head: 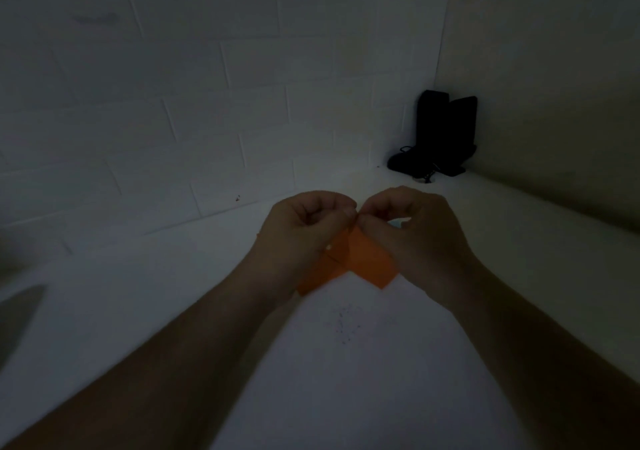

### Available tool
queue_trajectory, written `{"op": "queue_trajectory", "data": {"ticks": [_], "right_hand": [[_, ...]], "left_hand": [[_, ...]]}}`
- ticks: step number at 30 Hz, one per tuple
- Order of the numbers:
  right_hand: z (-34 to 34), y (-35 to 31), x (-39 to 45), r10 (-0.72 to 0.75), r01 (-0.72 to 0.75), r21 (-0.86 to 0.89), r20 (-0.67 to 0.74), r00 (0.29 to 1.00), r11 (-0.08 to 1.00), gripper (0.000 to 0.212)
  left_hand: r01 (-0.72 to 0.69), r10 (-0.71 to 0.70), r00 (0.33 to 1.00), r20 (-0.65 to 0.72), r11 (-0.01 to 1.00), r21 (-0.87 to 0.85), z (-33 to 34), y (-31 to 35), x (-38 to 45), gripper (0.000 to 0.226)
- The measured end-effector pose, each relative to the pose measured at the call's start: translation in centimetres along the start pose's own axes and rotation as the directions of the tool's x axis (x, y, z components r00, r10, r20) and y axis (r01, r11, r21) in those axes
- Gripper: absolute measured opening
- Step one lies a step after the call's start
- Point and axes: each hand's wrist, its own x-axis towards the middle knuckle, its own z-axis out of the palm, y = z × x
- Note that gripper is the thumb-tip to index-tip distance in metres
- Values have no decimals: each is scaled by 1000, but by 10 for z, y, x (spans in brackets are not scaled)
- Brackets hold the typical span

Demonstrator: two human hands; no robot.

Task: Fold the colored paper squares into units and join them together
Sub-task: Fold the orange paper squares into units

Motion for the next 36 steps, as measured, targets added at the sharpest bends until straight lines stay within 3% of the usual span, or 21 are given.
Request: {"op": "queue_trajectory", "data": {"ticks": [16, 22, 27, 30, 36], "right_hand": [[-1, -2, 1, 301, -303, 206, 38, 953, 930, 16], [-2, 3, 4, 303, -313, 194, 78, 950, 930, 17], [-12, 2, 6, 225, -254, 131, 202, 953, 958, 25], [-12, 5, 8, 199, -209, 60, 137, 970, 976, 18], [-19, 18, 14, 229, -239, 76, 119, 966, 968, 20]], "left_hand": [[80, -100, 972, -211, 992, -100, -11, 4, 9, 16], [95, -119, 967, -224, 989, -115, -17, 0, 12, 18], [92, -128, 956, -264, 986, -142, -15, 0, 12, 17], [69, -102, 952, -290, 990, -120, -16, -1, 13, 14], [22, -26, 969, -244, 1000, -19, -21, -3, 14, 10]]}}
